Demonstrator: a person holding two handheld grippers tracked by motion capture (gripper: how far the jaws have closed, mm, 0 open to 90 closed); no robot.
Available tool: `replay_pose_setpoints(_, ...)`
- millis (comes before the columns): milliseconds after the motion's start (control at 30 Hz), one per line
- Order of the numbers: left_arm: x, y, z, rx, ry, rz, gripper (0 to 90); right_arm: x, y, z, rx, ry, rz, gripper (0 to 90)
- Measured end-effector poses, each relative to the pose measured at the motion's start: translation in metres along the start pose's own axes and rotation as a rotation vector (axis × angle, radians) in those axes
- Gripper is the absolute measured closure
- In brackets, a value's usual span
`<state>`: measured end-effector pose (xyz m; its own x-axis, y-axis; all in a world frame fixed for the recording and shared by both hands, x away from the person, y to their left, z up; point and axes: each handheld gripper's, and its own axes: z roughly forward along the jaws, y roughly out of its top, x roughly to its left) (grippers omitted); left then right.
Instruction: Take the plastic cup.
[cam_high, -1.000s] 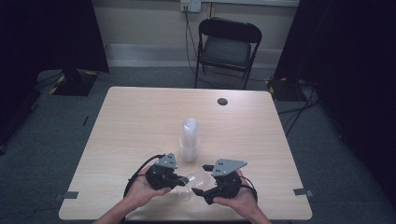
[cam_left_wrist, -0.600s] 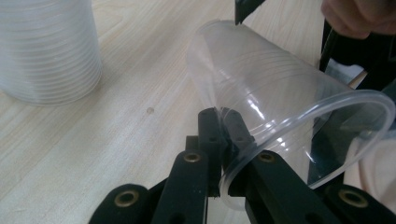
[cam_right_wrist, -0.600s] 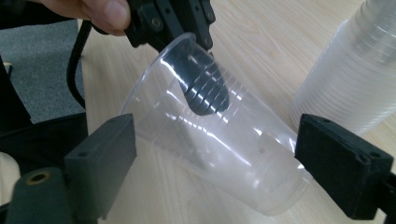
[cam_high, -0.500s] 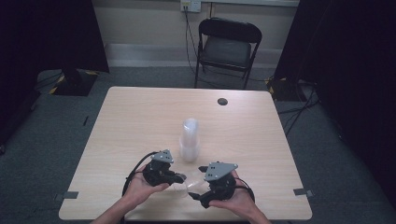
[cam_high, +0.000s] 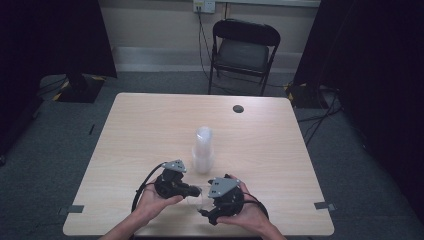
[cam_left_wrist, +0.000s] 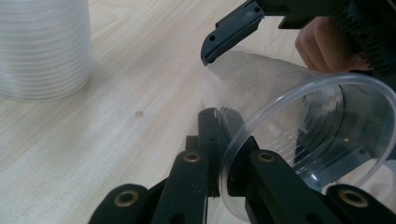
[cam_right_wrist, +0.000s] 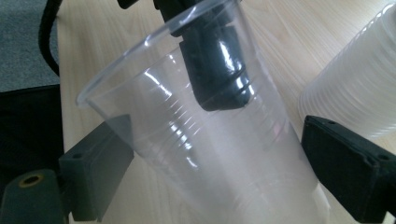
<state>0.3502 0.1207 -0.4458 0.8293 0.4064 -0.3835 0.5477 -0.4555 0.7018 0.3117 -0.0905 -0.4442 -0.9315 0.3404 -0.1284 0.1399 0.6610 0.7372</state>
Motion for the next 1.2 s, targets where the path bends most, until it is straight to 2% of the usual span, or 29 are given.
replay_pose_setpoints(200, -0.001, 0.001, 0.007, 0.012, -0.011, -0.014, 88.3, 0.003, 0.0, 0.004, 0.013, 0.002, -0.016, 13.2)
replay_pose_setpoints(233, -0.001, 0.001, 0.007, 0.012, -0.011, -0.014, 88.5, 0.003, 0.0, 0.004, 0.013, 0.002, -0.016, 13.2)
replay_pose_setpoints(267, -0.002, 0.002, 0.009, 0.021, -0.017, -0.008, 89.1, 0.006, 0.001, 0.005, 0.013, 0.012, -0.026, 17.0)
replay_pose_setpoints(400, -0.004, 0.003, 0.015, 0.03, -0.018, -0.004, 89.1, 0.012, 0.004, 0.007, 0.011, 0.009, -0.053, 17.5)
replay_pose_setpoints(600, -0.005, 0.002, 0.016, 0.044, 0.0, -0.001, 88.6, 0.016, 0.005, 0.006, -0.017, -0.011, -0.039, 19.3)
replay_pose_setpoints(800, -0.004, 0.003, 0.017, 0.061, -0.001, 0.001, 88.4, 0.017, 0.007, 0.005, -0.032, -0.007, -0.039, 22.9)
replay_pose_setpoints(867, -0.004, 0.002, 0.019, 0.072, 0.021, -0.002, 87.6, 0.018, 0.008, 0.004, -0.047, -0.017, -0.03, 24.1)
replay_pose_setpoints(933, -0.003, 0.002, 0.02, 0.071, 0.006, -0.009, 87.0, 0.018, 0.008, 0.003, -0.06, -0.023, -0.026, 25.1)
replay_pose_setpoints(1067, -0.003, 0.002, 0.019, 0.088, 0.02, -0.01, 86.9, 0.017, 0.009, 0.001, -0.06, -0.019, -0.014, 26.9)
replay_pose_setpoints(1167, -0.002, 0.001, 0.02, 0.075, 0.008, -0.014, 86.6, 0.017, 0.009, 0.001, -0.055, -0.019, -0.013, 27.4)
replay_pose_setpoints(1200, -0.002, 0.001, 0.021, 0.077, 0.015, -0.004, 86.1, 0.018, 0.009, 0.002, -0.051, -0.02, -0.008, 27.5)
